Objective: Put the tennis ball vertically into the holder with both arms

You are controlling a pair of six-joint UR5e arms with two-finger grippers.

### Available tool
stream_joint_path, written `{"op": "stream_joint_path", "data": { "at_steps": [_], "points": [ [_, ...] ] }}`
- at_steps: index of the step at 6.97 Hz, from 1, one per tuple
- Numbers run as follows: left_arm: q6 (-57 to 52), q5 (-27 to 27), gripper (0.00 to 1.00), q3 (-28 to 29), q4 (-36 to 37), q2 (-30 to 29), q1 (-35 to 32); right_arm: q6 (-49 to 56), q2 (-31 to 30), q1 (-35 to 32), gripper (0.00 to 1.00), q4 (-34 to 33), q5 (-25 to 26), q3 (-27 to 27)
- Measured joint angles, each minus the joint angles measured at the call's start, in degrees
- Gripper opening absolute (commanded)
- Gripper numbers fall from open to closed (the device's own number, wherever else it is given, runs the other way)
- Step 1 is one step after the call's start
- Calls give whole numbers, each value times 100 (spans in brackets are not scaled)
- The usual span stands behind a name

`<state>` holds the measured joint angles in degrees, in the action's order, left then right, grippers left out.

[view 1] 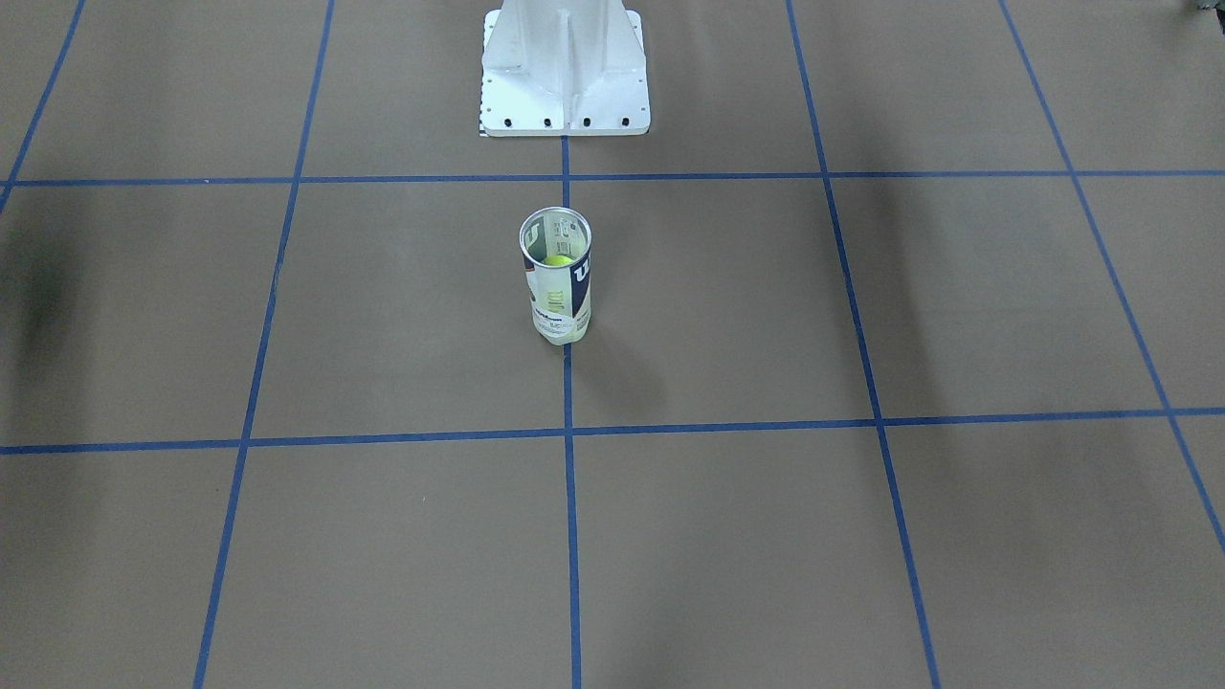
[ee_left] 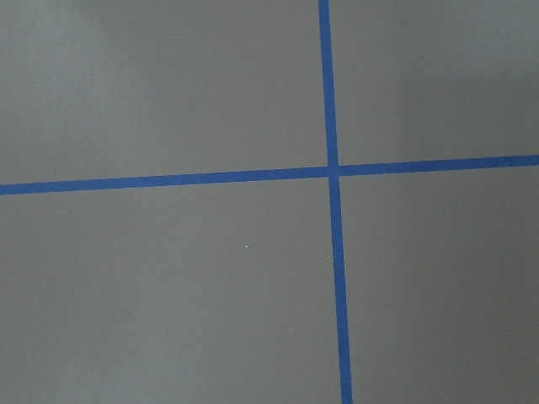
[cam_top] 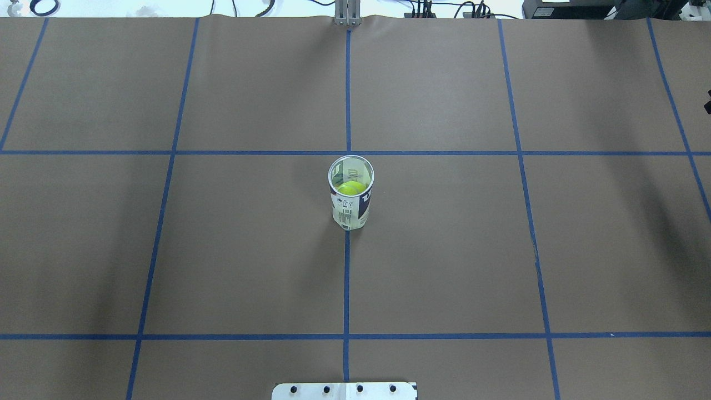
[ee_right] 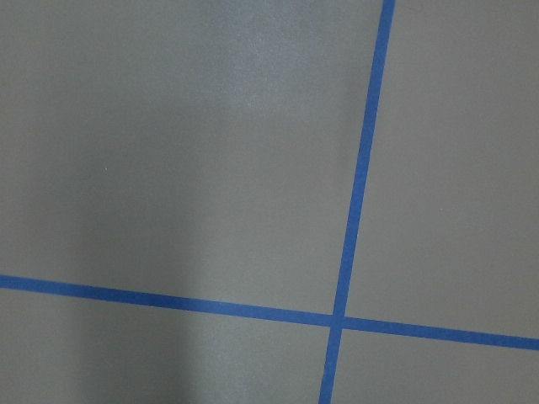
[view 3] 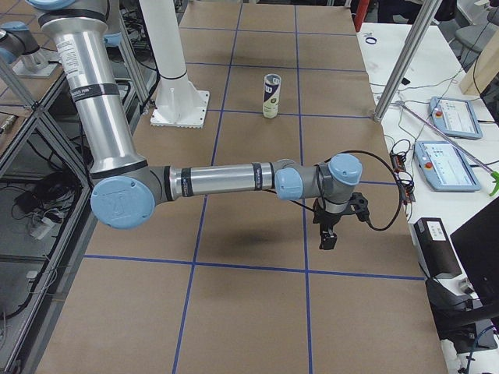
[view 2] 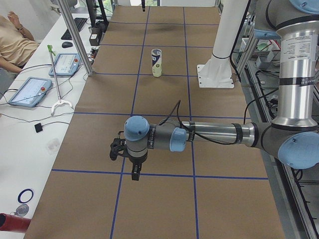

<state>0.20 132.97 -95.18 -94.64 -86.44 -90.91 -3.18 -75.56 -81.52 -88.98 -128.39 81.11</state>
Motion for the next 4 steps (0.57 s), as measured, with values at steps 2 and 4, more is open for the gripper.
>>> {"op": "stream_joint_path", "data": {
  "at_steps": [2, 4],
  "points": [
    [4, -5, 100, 76, -45, 2, 6, -50, -33, -2, 100, 3, 6, -6],
    [8, -7, 100, 128, -110, -3, 7, -74, -37, 3, 100, 6, 6, -7]
  ]
}}
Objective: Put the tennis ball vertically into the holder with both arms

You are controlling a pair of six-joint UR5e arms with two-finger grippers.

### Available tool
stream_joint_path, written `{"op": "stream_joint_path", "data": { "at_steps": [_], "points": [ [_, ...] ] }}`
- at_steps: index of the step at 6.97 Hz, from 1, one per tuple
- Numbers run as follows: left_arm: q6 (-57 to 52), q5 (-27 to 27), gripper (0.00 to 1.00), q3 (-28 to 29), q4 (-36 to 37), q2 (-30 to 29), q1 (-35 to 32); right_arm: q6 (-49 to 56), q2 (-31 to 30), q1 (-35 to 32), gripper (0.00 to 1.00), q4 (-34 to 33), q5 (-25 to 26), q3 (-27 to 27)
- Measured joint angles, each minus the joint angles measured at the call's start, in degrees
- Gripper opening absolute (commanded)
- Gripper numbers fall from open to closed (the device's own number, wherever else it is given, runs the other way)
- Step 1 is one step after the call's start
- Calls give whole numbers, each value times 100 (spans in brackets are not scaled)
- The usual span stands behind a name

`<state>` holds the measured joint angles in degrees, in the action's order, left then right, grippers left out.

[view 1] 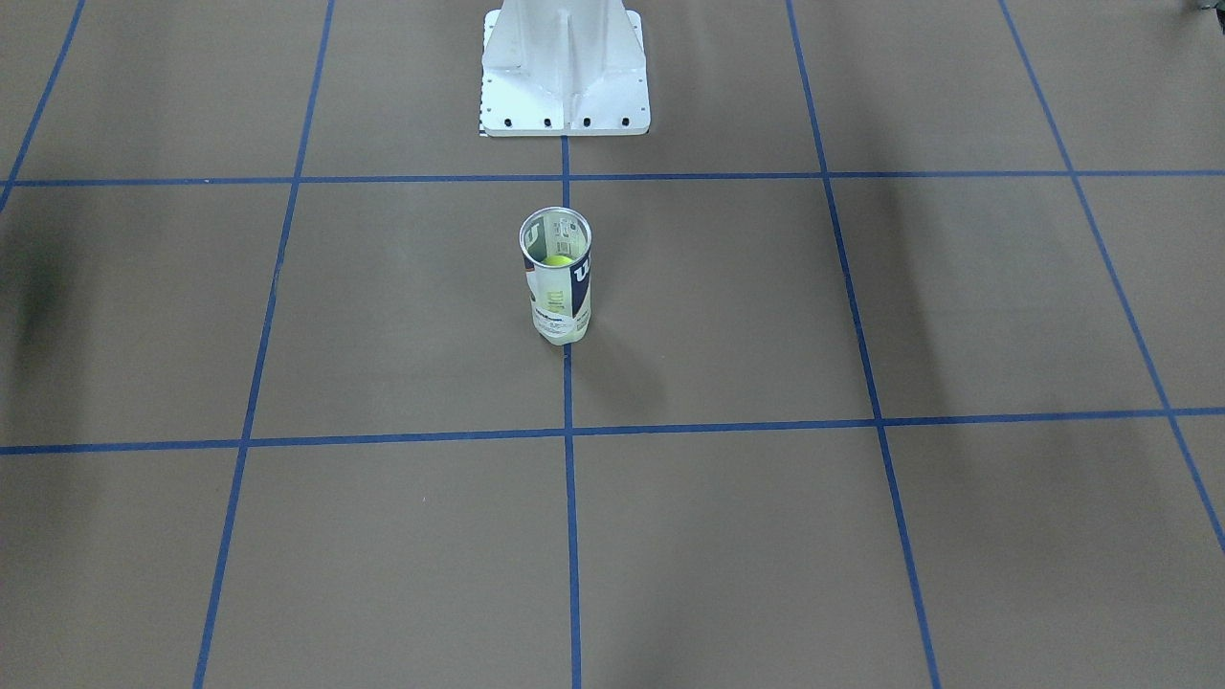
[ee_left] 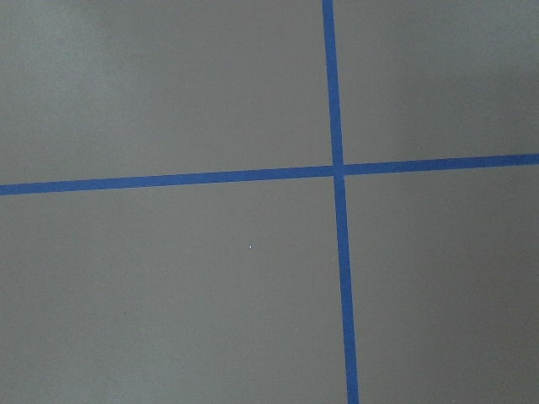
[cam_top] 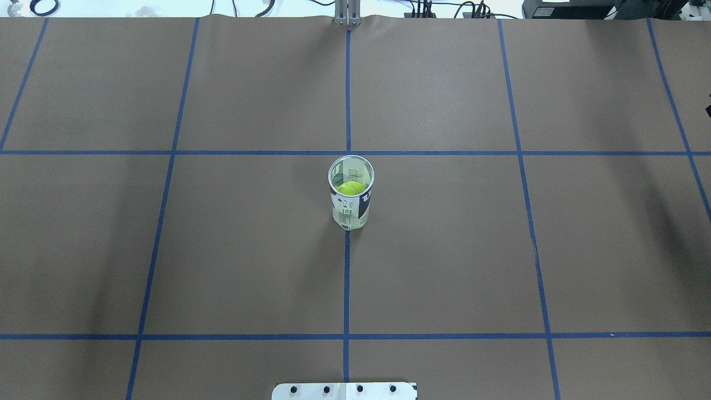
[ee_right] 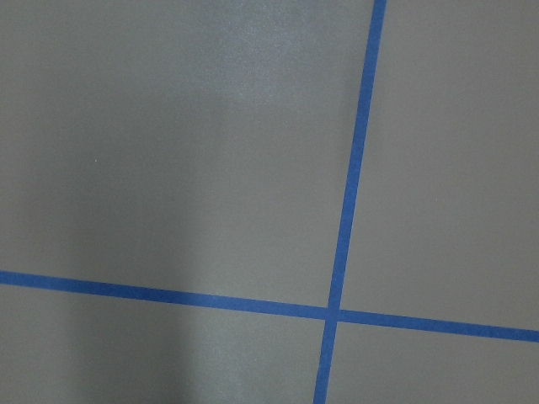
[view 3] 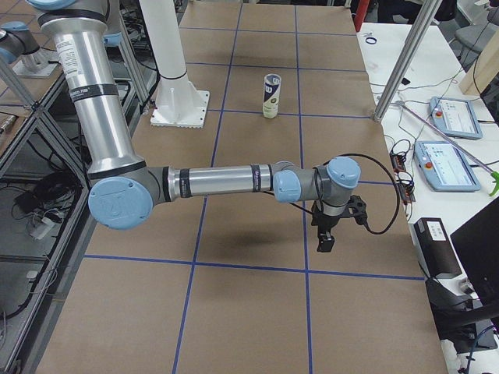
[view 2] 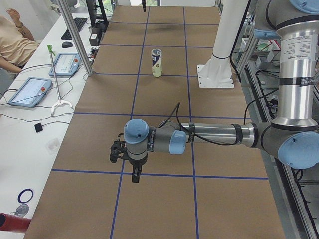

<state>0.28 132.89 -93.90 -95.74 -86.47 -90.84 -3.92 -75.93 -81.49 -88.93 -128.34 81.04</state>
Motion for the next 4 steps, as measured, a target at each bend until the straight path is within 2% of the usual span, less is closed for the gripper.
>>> {"op": "stream_joint_path", "data": {
  "at_steps": [4],
  "points": [
    [-1, 1, 100, 53, -101, -1, 7, -4, 8, 1, 100, 7, -7, 8]
  ]
}}
